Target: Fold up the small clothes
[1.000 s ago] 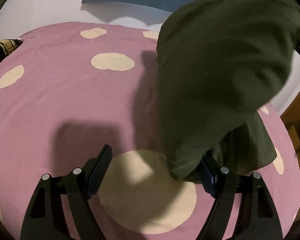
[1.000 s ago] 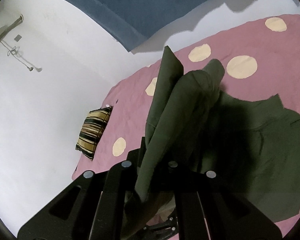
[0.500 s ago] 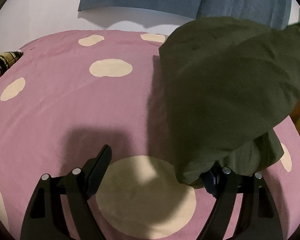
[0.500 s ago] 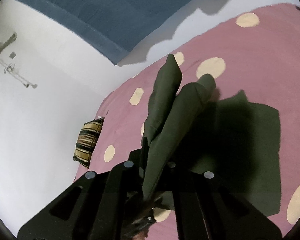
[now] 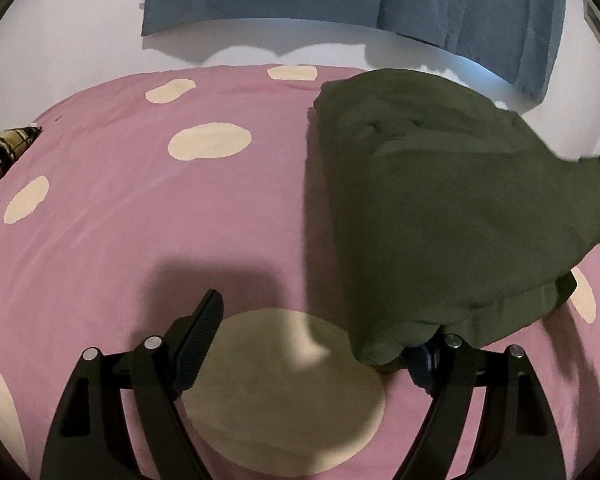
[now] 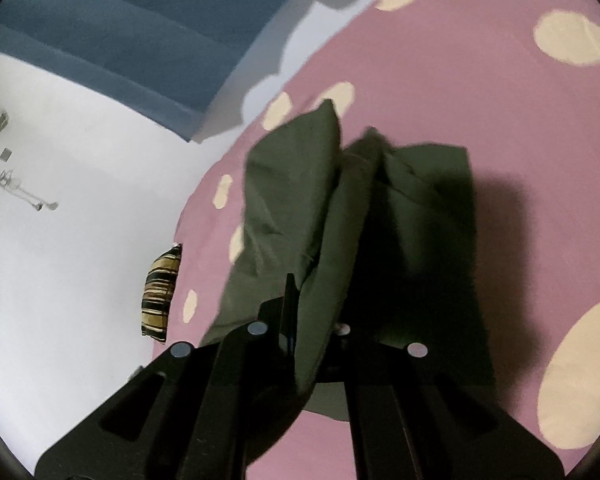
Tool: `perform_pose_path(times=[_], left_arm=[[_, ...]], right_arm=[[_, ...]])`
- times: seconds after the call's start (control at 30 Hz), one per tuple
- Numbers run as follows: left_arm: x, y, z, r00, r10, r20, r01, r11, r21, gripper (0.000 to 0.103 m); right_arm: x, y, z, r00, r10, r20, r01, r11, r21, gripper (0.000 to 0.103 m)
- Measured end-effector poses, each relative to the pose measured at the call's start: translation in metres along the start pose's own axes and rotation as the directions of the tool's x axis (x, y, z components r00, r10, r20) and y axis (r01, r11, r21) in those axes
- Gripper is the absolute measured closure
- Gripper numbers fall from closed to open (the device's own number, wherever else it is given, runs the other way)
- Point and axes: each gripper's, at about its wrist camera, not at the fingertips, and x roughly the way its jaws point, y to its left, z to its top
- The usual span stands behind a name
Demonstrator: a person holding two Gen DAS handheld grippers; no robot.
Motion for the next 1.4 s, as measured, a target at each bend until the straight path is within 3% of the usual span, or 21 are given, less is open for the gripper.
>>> perform_pose_path(times=[0.23, 0.33, 0.43, 0.5, 0.67, 0.87, 0.93, 1.0, 1.2, 1.4], left_arm=[[0.002, -0.012, -0.002, 1.000, 0.012, -0.006, -0.011, 0.999, 0.047, 0.021], [0.002, -0.014, -0.003, 1.000, 0.029, -0.005, -0.029, 0.998, 0.050, 0.021], [0.003, -0.011, -0.003, 1.000, 0.023, -0.016, -0.023, 0.999, 0.028, 0.021], [0.004, -0.011, -0.003, 0.999, 0.025, -0.019, -0.025, 0.999, 0.023, 0.021], [0.004, -0.015, -0.004, 0.999, 0.042, -0.018, -0.041, 0.999, 0.028, 0.021], [0.004, -0.018, -0.004, 0.998, 0.059, -0.014, -0.058, 0.998, 0.036, 0.021], [0.003, -0.019, -0.005, 0.998, 0.065, -0.013, -0.065, 0.997, 0.041, 0.021], [0.003, -0.020, -0.004, 0.998, 0.068, -0.014, -0.067, 0.997, 0.042, 0.021], [0.002, -0.026, -0.003, 0.998, 0.055, -0.015, -0.054, 0.997, 0.051, 0.021], [0.010, -0.035, -0.007, 0.997, 0.047, -0.055, -0.042, 0.996, 0.084, 0.021]], right_arm=[[0.019, -0.056, -0.006, 0.999, -0.006, -0.037, 0.010, 0.995, 0.095, 0.101], [0.022, -0.065, -0.008, 0.998, 0.035, -0.048, -0.029, 0.992, 0.121, 0.098], [0.007, -0.064, -0.011, 0.998, 0.053, -0.044, -0.047, 0.989, 0.143, 0.080], [-0.008, -0.059, -0.017, 0.996, 0.085, -0.029, -0.080, 0.985, 0.156, 0.049], [-0.032, -0.043, -0.036, 0.985, 0.169, -0.033, -0.162, 0.974, 0.158, 0.033], [-0.023, -0.046, -0.046, 0.986, 0.138, -0.091, -0.121, 0.979, 0.167, 0.035], [-0.019, -0.041, -0.049, 0.991, 0.096, -0.091, -0.083, 0.987, 0.134, 0.071], [-0.016, -0.029, -0.046, 0.995, 0.043, -0.091, -0.039, 0.998, 0.053, 0.087], [-0.038, -0.015, -0.040, 1.000, -0.026, 0.004, 0.026, 0.997, -0.069, 0.093], [-0.027, -0.063, -0.049, 0.998, -0.061, 0.003, 0.061, 0.998, 0.022, 0.094]])
